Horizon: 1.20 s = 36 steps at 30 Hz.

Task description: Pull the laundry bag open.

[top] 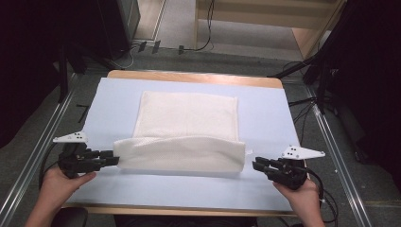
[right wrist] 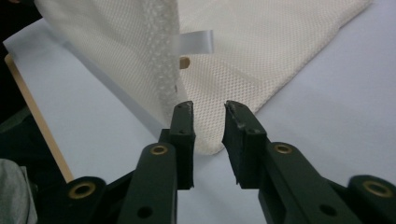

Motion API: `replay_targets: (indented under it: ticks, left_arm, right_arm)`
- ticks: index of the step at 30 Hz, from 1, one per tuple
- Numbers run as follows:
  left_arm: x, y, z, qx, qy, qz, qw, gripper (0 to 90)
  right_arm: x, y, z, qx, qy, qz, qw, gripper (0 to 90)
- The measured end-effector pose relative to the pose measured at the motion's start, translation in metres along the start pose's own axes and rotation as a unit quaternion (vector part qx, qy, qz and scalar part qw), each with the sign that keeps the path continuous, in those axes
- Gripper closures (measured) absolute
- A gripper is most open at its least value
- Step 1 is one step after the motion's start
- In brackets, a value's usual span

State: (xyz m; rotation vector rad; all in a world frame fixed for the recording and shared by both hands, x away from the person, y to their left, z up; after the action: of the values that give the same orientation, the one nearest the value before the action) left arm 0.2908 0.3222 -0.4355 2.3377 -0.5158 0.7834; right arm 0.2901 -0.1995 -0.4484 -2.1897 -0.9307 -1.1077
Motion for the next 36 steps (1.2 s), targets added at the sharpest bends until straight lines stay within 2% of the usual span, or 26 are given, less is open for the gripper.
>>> replay_targets:
  ticks: [2, 5, 7, 8, 10, 13, 16, 19, 26, 30, 34, 36]
  left_arm:
    - [0.003, -0.004, -0.008, -0.002, 0.012, -0.004, 0.9999, 60.9]
    - [0.005, -0.011, -0.017, 0.004, 0.015, -0.013, 0.9998, 74.8]
    - [0.009, -0.017, -0.018, 0.006, 0.018, -0.024, 0.9995, 86.2]
    - [0.012, -0.021, -0.015, 0.012, 0.019, -0.036, 0.9991, 89.6]
    - [0.018, -0.026, -0.006, 0.014, 0.012, -0.052, 0.9985, 90.0]
    - [0.022, -0.025, 0.007, 0.007, -0.004, -0.049, 0.9988, 90.0]
    - [0.022, -0.019, 0.018, -0.003, -0.015, -0.039, 0.9991, 90.0]
    - [0.02, -0.013, 0.023, -0.01, -0.021, -0.03, 0.9993, 90.0]
    - [0.009, -0.002, 0.022, -0.015, -0.024, -0.015, 0.9995, 88.6]
    - [0.001, 0.003, 0.023, -0.02, -0.037, -0.008, 0.9991, 87.1]
    - [-0.004, 0.003, 0.021, -0.016, -0.04, -0.009, 0.999, 86.8]
    - [-0.003, 0.001, 0.021, -0.012, -0.034, -0.015, 0.9992, 86.2]
  right_arm:
    - [0.001, 0.003, 0.001, -0.005, -0.002, 0.003, 1.0, 80.9]
    - [0.004, 0.007, 0.002, -0.014, -0.01, 0.002, 0.9999, 90.0]
    - [0.01, 0.01, 0.002, -0.019, 0.003, -0.001, 0.9998, 90.0]
    - [0.012, 0.014, 0.004, -0.018, 0.002, 0.002, 0.9998, 90.0]
    - [0.016, 0.022, 0.016, -0.015, -0.005, 0.012, 0.9998, 90.0]
    - [0.02, 0.027, 0.033, -0.009, -0.019, 0.008, 0.9997, 90.0]
    - [0.023, 0.025, 0.041, 0.006, -0.018, 0.01, 0.9998, 90.0]
    - [0.022, 0.016, 0.047, 0.033, -0.019, 0.002, 0.9993, 90.0]
    - [0.015, -0.002, 0.046, 0.046, -0.029, -0.016, 0.9984, 90.0]
    - [0.012, -0.012, 0.039, 0.053, -0.025, -0.025, 0.998, 90.0]
    - [0.01, -0.018, 0.035, 0.056, -0.026, -0.03, 0.9976, 90.0]
    - [0.009, -0.019, 0.034, 0.053, -0.027, -0.032, 0.9978, 90.0]
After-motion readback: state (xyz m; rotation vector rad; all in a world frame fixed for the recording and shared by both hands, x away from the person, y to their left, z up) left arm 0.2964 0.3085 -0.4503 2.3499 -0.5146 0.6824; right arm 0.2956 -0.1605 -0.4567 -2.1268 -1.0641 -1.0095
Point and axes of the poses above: each handheld gripper's, and its own axes: z roughly forward along the jaws, x roughly out of its top, y roughly to its right, the point moved 6 cm from there along z, roughly forward along the jaws, and after that the axes turned 8 degrees about -z, right-handed, at the moved point
